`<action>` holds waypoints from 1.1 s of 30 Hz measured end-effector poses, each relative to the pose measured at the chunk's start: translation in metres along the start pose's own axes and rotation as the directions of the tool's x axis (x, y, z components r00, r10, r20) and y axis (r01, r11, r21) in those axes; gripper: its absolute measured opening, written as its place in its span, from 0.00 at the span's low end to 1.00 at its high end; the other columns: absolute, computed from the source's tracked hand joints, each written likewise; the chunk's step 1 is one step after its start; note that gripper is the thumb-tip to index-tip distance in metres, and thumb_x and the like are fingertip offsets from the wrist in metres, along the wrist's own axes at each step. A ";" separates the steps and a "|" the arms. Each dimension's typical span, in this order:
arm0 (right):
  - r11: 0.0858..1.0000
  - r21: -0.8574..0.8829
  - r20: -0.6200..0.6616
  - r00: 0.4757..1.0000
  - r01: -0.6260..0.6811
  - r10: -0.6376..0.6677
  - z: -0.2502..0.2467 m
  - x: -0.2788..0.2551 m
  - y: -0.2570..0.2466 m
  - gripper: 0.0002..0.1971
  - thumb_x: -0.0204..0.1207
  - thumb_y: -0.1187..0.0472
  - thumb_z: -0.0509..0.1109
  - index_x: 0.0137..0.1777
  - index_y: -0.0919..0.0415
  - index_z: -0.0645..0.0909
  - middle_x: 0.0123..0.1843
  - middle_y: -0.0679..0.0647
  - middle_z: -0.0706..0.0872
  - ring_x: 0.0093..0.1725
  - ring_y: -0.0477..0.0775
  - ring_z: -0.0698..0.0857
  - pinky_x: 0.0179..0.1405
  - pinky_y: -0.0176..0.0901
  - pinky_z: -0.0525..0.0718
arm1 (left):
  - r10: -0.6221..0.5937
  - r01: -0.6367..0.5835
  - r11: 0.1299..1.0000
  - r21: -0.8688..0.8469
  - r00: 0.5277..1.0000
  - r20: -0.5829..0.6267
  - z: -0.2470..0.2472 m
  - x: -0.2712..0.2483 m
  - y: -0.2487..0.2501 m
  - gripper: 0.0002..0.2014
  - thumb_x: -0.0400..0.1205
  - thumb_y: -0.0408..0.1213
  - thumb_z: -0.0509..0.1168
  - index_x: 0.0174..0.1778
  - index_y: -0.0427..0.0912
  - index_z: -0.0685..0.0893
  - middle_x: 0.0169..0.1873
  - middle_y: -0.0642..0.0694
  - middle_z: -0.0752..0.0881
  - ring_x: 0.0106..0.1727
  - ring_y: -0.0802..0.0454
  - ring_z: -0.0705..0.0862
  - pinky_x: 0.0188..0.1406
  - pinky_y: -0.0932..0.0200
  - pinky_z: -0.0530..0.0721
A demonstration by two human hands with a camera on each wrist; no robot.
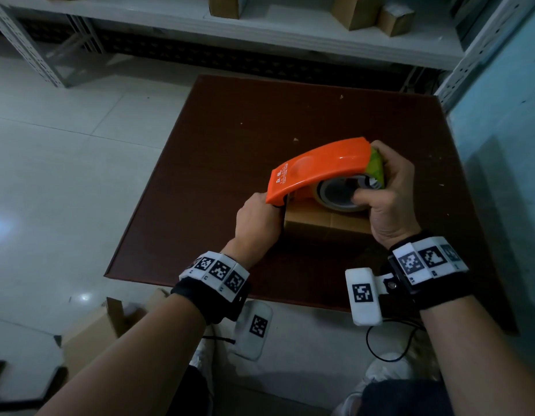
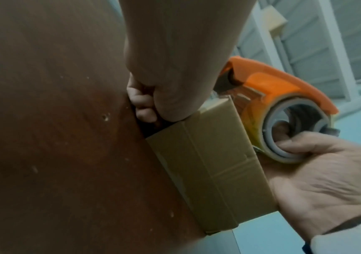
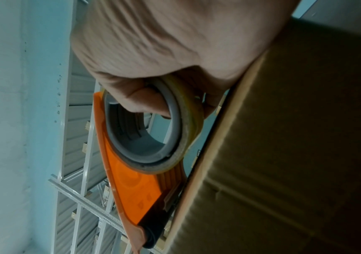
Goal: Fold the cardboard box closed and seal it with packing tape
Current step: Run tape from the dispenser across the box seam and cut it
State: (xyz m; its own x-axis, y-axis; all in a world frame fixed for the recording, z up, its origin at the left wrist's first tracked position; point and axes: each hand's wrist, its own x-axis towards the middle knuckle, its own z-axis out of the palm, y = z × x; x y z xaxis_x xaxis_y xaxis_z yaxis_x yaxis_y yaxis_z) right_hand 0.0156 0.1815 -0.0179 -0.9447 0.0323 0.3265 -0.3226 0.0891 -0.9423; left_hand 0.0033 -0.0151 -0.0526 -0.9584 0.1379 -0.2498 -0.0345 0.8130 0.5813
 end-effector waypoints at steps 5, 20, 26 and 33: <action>1.000 -0.003 -0.002 1.000 -0.002 0.002 0.001 -0.001 -0.002 0.15 0.58 0.73 0.68 0.45 0.80 0.76 0.41 0.79 0.79 0.43 0.81 0.79 0.42 0.72 0.82 | 0.195 -0.207 0.978 -0.037 0.960 -0.202 0.006 0.009 -0.008 0.10 0.86 0.29 0.64 0.63 0.34 0.82 0.56 0.38 0.84 0.58 0.37 0.84 0.57 0.43 0.83; 1.000 -0.001 -0.028 0.999 0.024 -0.024 0.000 0.000 0.000 0.19 0.58 0.66 0.68 0.46 0.80 0.77 0.40 0.77 0.81 0.42 0.80 0.80 0.42 0.73 0.83 | 0.312 -0.018 0.789 -0.614 0.873 0.375 -0.023 0.001 -0.005 0.21 0.69 0.16 0.65 0.48 0.46 0.74 0.44 0.45 0.79 0.42 0.57 0.83 0.36 0.69 0.82; 0.999 -0.024 -0.030 0.999 0.045 -0.045 -0.001 0.000 0.001 0.17 0.59 0.66 0.68 0.45 0.79 0.77 0.40 0.77 0.81 0.42 0.79 0.81 0.43 0.72 0.82 | 0.400 0.096 0.626 -0.774 0.813 0.424 -0.014 0.000 -0.007 0.42 0.61 0.39 0.87 0.70 0.56 0.76 0.61 0.59 0.90 0.66 0.59 0.87 0.63 0.60 0.86; 0.997 -0.031 -0.043 0.996 0.072 -0.073 0.002 0.001 0.001 0.17 0.60 0.66 0.69 0.46 0.79 0.78 0.42 0.73 0.83 0.44 0.74 0.83 0.44 0.67 0.85 | 0.242 0.011 0.426 -0.905 0.962 0.126 0.017 -0.005 0.010 0.35 0.72 0.31 0.82 0.76 0.43 0.79 0.69 0.43 0.88 0.71 0.45 0.85 0.76 0.38 0.79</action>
State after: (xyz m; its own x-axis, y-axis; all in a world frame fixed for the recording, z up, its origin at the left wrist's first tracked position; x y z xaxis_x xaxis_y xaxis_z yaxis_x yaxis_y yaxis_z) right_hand 0.0142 0.1797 -0.0189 -0.9152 0.0682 0.3971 -0.3874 0.1216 -0.9138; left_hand 0.0125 0.0014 -0.0585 -0.8949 0.4005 -0.1971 -0.2817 -0.1642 0.9453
